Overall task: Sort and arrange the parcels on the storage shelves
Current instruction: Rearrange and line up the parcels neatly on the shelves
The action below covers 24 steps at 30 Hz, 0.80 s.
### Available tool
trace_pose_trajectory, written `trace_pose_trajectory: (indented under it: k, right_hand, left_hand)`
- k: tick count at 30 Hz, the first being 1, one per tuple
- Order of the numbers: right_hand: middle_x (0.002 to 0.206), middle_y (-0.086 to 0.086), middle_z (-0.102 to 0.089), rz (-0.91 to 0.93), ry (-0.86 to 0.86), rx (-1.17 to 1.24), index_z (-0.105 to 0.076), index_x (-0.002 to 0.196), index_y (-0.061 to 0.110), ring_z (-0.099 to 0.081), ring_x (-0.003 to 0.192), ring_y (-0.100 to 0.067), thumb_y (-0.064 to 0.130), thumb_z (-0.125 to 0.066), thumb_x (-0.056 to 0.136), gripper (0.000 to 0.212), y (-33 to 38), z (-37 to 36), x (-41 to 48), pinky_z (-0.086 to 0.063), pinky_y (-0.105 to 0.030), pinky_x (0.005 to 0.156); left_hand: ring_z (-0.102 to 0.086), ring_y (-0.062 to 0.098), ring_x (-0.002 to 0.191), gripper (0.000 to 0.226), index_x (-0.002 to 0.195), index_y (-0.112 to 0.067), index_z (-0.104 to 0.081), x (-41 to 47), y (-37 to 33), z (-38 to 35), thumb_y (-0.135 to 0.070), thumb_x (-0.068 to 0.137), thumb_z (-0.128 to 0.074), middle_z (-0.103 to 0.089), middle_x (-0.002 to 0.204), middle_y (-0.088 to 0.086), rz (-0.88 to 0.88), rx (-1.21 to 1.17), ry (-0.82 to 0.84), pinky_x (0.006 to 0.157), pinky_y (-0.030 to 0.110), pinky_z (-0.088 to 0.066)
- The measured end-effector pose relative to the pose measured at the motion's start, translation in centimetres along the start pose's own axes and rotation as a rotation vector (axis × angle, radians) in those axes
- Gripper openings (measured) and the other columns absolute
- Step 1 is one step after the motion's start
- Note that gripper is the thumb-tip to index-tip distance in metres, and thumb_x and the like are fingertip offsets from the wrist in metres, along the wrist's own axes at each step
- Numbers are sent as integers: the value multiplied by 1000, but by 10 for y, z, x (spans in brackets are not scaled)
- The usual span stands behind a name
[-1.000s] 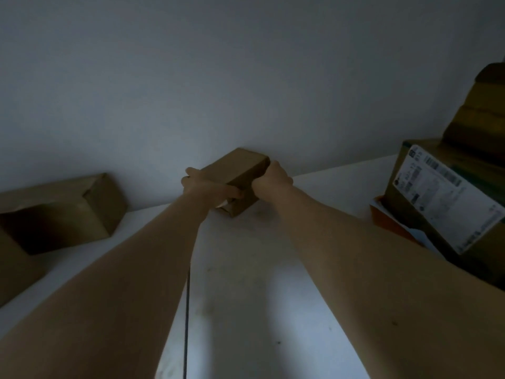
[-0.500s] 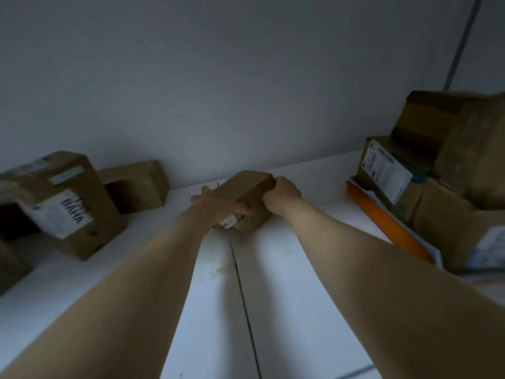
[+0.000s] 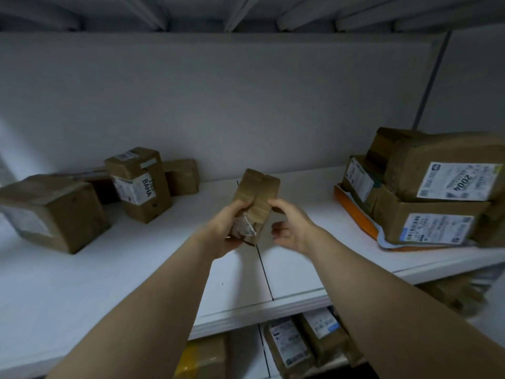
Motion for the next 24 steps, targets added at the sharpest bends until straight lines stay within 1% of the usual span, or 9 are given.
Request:
trace_pose_trajectory:
  k: [3,5,7,9,10,14,19,21,24]
  right_hand:
    - [115,-18,-56,-56,133,-1,-57,120,19,-58,101,-30,54,-66,78,55,-9,-13,-17,-44,-42,83]
    - [110,-19,-62,-88,216,25,-60,108,19,-63,91,-29,51,-63,82,41,-11,-16,-29,-49,-41,81]
    - [96,-17,-65,-102,236,27,-61,96,19,-65,77,-26,46,-63,85,29,-11,-11,-37,-56,-34,68]
    - [89,-17,-65,-92,225,-4,-62,96,18,-66,73,-26,46,-64,85,30,-9,-1,-40,-56,-30,57]
    - [90,-18,-65,-86,224,-32,-62,98,18,-66,76,-27,47,-64,84,33,-7,2,-40,-56,-31,59]
    - [102,-21,-64,-112,229,-140,-57,101,15,-65,97,-35,55,-61,84,44,-12,10,-37,-55,-43,84]
    - [113,-23,-62,-172,273,-103,-53,115,9,-64,99,-38,63,-57,81,64,-24,8,-33,-56,-44,78]
    - [110,-21,-64,-157,275,-94,-56,112,10,-64,98,-36,58,-56,83,56,-26,10,-32,-56,-41,77]
    - [100,-13,-65,-79,254,-95,-61,96,16,-61,89,-28,42,-58,81,30,-23,13,-27,-51,-36,78]
  left_hand:
    - [-54,18,76,29,80,-13,-61,-18,10,-2,-39,90,-55,-62,74,7,19,-79,-38,82,29,-41]
    - [-53,20,76,36,82,-12,-62,-27,18,-6,-47,88,-53,-59,78,8,58,-84,-44,79,31,-41]
    - [-52,24,74,49,88,-11,-62,-30,26,-6,-58,83,-52,-58,84,11,104,-22,-69,72,31,-42]
    - [-51,29,81,63,94,-8,-59,-35,34,-5,-68,81,-47,-58,94,15,152,78,-71,75,33,-44]
    - [-50,30,86,65,96,-8,-57,-38,36,-5,-70,82,-44,-58,98,16,163,106,-66,78,35,-44]
    - [-58,30,97,62,99,-7,-54,-42,38,-2,-67,86,-42,-62,106,18,157,116,-83,91,40,-43]
    - [-61,30,92,54,94,-11,-54,-45,37,-10,-63,87,-44,-61,103,17,150,57,-85,89,42,-47]
    - [-59,31,96,43,95,-11,-53,-47,38,-13,-53,89,-48,-59,103,16,151,38,-69,89,43,-47]
    - [-55,31,105,28,102,-14,-53,-49,38,-10,-35,84,-59,-56,110,14,112,62,-57,89,43,-48]
Point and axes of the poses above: each hand's wrist, its own x-axis towards the middle knuckle, its own z-axis out of the back of the hand, y = z × x, the point moved 7 cm from there along x, towards the middle knuckle
